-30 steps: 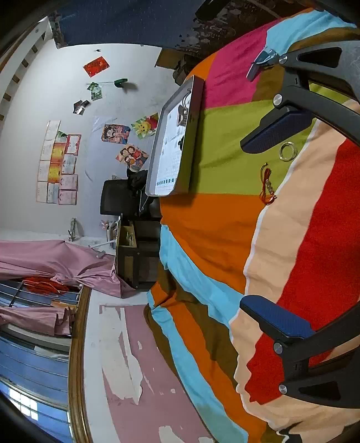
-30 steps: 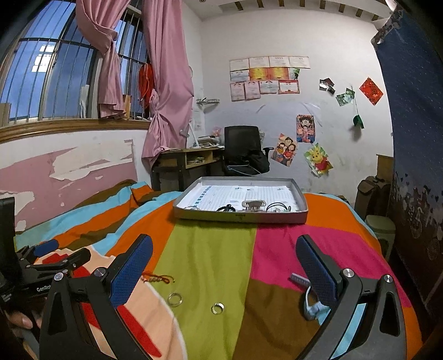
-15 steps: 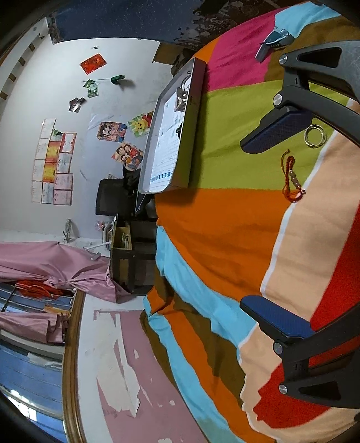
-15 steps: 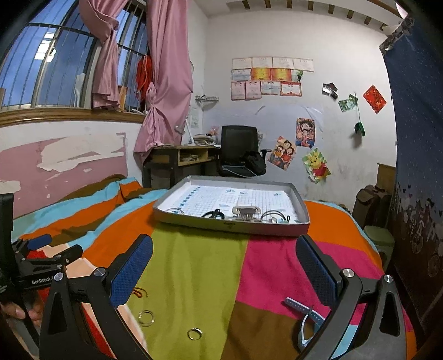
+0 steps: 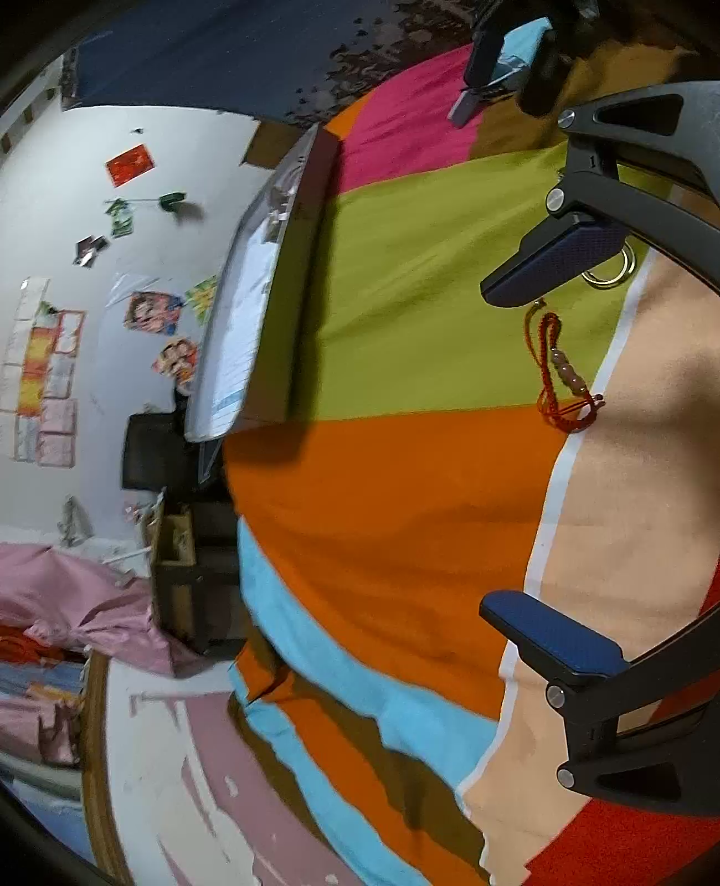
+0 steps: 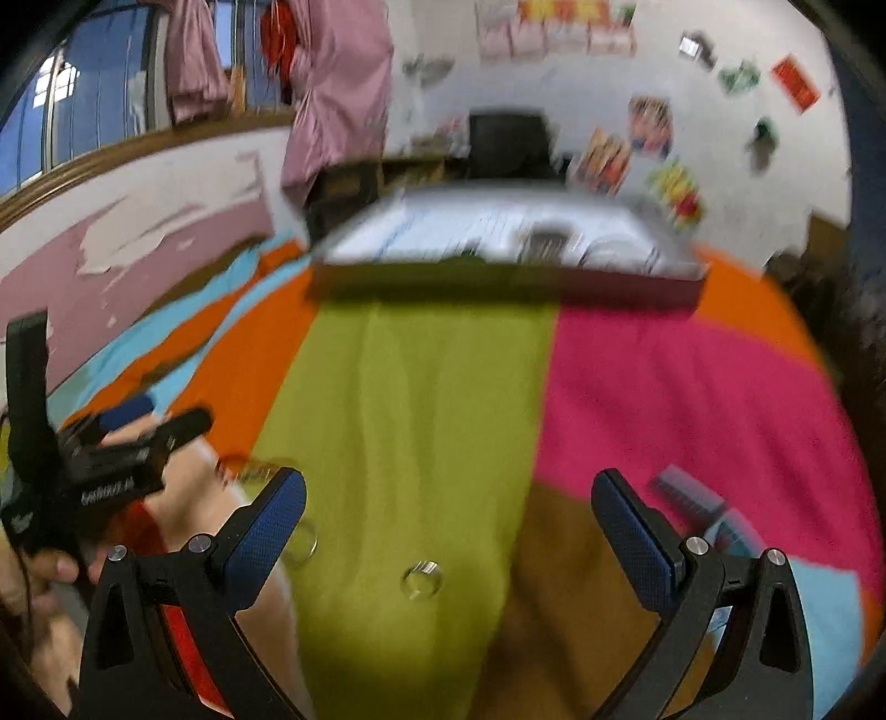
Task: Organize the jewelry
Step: 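Grasp the red beaded string bracelet with the left tool while the right tool grasps a silver ring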
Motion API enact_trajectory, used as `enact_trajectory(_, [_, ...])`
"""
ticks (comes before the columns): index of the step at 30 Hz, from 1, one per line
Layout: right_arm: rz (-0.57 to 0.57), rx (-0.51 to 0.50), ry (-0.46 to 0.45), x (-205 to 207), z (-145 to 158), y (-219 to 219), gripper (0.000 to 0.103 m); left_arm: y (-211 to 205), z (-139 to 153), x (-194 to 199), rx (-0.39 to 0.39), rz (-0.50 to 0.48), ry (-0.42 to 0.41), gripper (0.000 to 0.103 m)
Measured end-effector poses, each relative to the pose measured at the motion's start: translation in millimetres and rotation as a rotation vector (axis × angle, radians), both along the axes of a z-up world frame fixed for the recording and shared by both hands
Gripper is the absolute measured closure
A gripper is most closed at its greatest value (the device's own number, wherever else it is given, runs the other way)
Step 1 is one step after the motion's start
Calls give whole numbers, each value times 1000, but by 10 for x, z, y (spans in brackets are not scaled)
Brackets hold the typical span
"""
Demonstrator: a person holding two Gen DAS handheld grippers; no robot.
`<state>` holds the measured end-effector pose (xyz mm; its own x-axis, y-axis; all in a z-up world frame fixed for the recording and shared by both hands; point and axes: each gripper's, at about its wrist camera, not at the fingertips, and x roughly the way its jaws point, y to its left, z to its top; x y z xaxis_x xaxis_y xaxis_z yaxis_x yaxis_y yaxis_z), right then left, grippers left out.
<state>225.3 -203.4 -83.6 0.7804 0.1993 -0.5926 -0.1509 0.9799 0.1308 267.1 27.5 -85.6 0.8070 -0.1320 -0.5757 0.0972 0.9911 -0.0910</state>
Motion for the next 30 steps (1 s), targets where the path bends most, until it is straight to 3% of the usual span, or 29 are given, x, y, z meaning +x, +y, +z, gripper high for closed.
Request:
enact_trajectory(3, [32,-20,62,58,-170,86,2,-26,-56,59,-5,-48,37,0])
enact_trajectory(5, [51,-25,93,73,-257,139,13,-62,-92,60,0,-84,52,3])
enact_trajectory(11, [73,-57,159,105,-396,237,41,-200,-173,64,30,-200,93,31])
enact_trajectory(20, [84,-29,262,186,-578,293,65,-203,-311,135,15,-244,183,65])
enact_trajectory(25, [81,-36,274,196,-676,352,67,-304,-360,125,66,-276,228,81])
enact_trajectory(27, [80,-23,279,209,-679,357,73,-328,-381,105,70,-292,243,93])
enact_trajectory(30, [86,-1,288,203,-699,370,83,-359,-393,90,63,-307,265,94])
